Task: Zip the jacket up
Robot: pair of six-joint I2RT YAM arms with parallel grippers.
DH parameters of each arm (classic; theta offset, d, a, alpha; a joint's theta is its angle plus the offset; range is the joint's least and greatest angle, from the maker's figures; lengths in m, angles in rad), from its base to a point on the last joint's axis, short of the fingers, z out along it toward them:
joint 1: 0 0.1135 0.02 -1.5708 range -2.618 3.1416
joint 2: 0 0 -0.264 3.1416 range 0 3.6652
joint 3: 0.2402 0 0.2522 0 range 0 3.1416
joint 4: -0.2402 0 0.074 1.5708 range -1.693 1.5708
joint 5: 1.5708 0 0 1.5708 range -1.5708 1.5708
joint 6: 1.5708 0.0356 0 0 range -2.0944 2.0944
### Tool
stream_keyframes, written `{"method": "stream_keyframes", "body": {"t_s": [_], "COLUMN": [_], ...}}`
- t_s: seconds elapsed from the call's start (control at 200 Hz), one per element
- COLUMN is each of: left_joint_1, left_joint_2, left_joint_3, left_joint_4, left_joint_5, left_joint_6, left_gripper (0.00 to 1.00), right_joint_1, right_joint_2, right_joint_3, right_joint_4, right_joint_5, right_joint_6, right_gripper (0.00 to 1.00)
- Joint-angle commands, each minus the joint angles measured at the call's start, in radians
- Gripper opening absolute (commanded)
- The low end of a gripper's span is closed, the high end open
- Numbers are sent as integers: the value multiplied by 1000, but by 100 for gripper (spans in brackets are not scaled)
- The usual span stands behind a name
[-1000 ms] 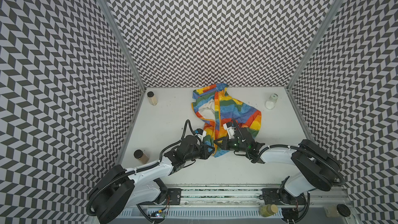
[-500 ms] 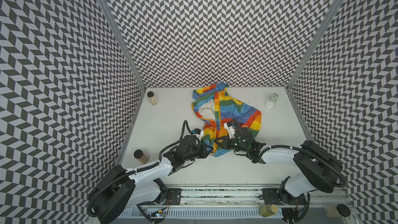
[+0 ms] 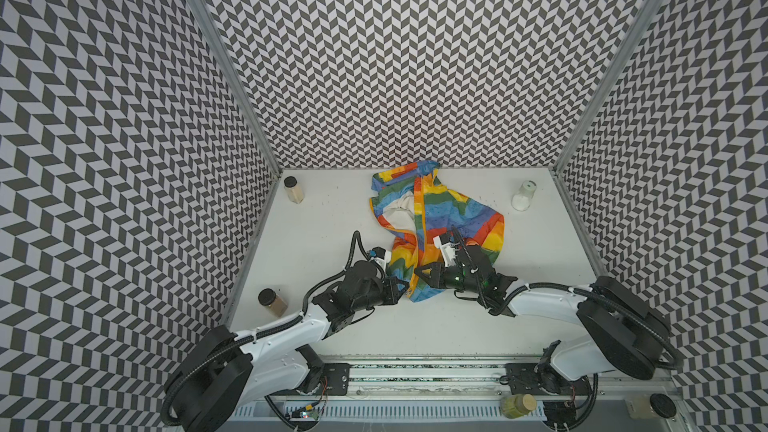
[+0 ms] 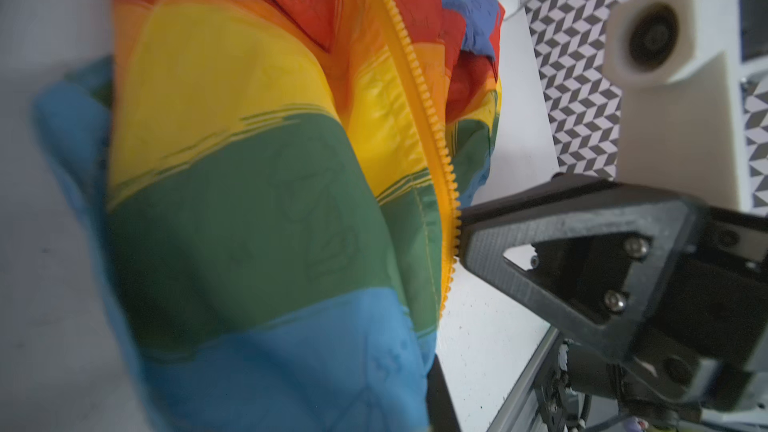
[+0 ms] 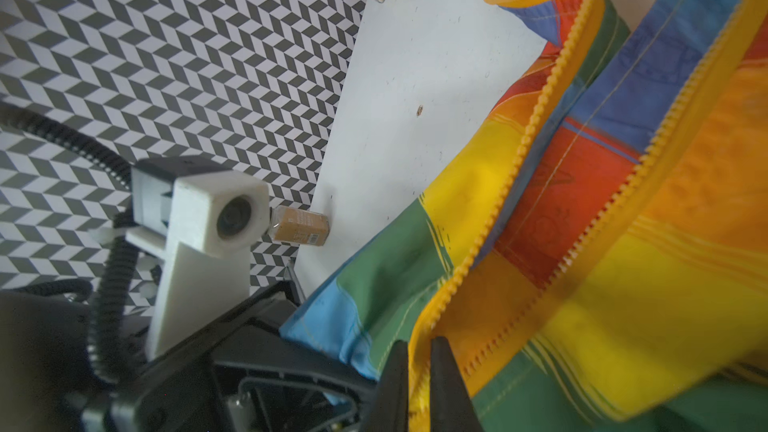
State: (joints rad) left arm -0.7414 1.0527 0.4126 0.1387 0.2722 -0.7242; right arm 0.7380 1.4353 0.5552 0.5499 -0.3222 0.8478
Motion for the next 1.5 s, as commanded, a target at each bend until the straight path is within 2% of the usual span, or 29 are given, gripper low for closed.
{"method": "stream_keyframes", "body": {"t_s": [0.0, 0.115, 0.25, 0.521, 0.621, 0.916, 1.132, 1.492], "left_joint_1": [-80, -78, -81, -77, -70, 17, 40, 66], "left_joint_2": [-65, 27, 158, 157, 144, 96, 72, 61], "left_joint_3": [169, 297, 409, 445, 450, 402, 385, 364], "left_joint_4": [-242, -338, -375, -349, -356, -284, -256, -180], "left_joint_5": [-252, -272, -243, -161, -112, 80, 139, 231], "left_joint_6": [217, 328, 353, 310, 290, 99, 32, -52], "left_gripper": [0, 0, 0, 0, 0, 0, 0, 0], "right_joint_1": [8, 8, 8, 8, 8, 9, 9, 11], "right_joint_2": [-123, -213, -279, -387, -396, -374, -350, -308], "right_joint_3": [7, 40, 76, 65, 67, 63, 54, 73], "right_joint_4": [-103, -250, -374, -466, -466, -388, -306, -280], "right_joint_5": [79, 104, 83, 88, 57, -52, -93, -109], "right_joint_6": [-72, -144, -202, -246, -252, -195, -143, -159], "right_gripper": [30, 33, 32, 30, 29, 30, 33, 36]}}
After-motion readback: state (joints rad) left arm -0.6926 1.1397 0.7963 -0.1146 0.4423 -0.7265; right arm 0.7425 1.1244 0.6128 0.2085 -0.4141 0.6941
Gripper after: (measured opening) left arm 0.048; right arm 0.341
